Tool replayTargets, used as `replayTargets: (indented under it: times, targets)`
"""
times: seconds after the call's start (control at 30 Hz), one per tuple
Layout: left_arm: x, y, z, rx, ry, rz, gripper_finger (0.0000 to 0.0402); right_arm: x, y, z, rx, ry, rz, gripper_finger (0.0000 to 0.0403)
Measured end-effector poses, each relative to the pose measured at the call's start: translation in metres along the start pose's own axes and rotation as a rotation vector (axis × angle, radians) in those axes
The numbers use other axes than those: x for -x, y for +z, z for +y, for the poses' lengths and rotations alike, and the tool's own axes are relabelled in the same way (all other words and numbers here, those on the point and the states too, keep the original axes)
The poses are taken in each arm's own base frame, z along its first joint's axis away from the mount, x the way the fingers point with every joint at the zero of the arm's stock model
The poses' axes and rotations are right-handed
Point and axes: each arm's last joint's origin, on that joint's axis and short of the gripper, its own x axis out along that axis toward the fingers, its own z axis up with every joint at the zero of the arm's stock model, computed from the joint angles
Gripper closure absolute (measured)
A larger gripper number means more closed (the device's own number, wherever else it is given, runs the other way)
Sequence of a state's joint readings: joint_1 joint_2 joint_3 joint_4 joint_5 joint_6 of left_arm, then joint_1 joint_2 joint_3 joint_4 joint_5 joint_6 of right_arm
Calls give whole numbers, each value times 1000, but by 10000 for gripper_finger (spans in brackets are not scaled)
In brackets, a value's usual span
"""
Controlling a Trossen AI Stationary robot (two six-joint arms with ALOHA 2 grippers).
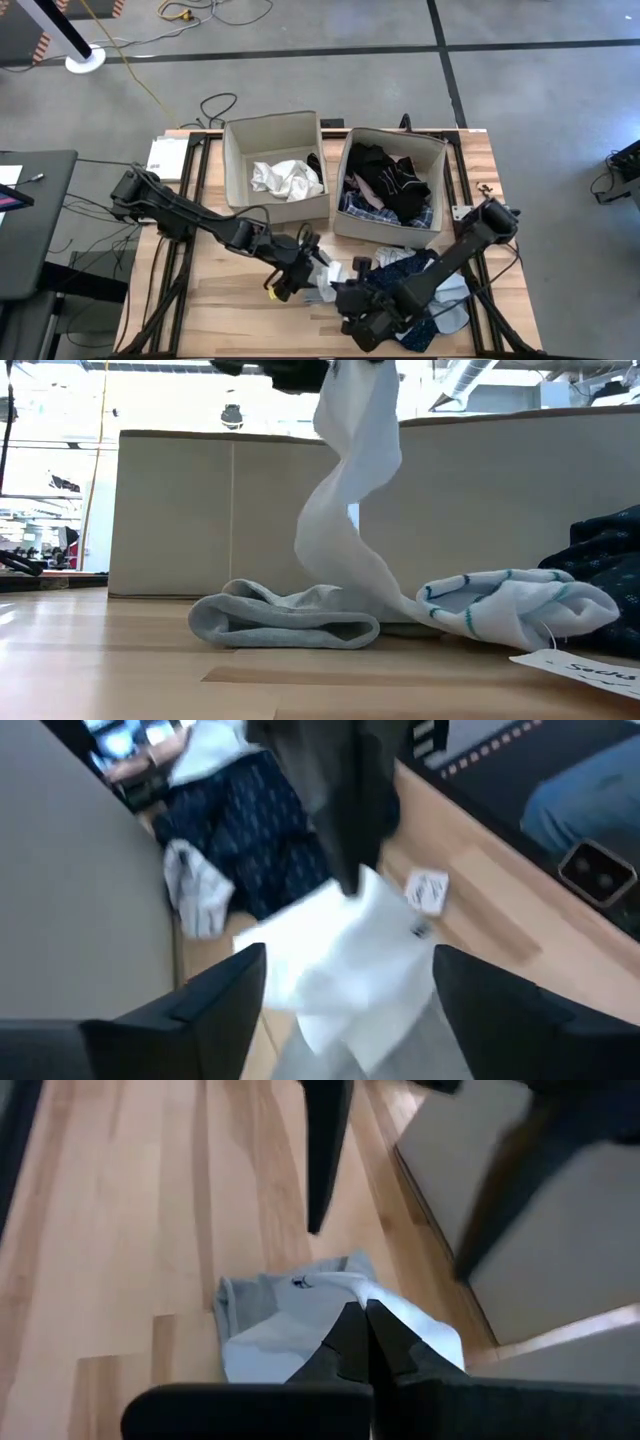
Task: Sort clothes
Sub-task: Put the sock into the left white laundry bin
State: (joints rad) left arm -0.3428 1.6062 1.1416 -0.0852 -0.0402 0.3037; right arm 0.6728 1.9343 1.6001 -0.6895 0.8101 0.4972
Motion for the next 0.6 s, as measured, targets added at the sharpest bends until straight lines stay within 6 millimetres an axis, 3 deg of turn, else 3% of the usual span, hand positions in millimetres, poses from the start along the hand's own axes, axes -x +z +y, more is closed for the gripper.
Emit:
replayTargets:
  times: [0.2,0.6]
  targets:
    - [1,10,2,-24,1,-115,84,5,6,3,59,22,-34,403]
    - [1,8,-3,-23,-142,-119,81,2,26,7,178,72,-172,403]
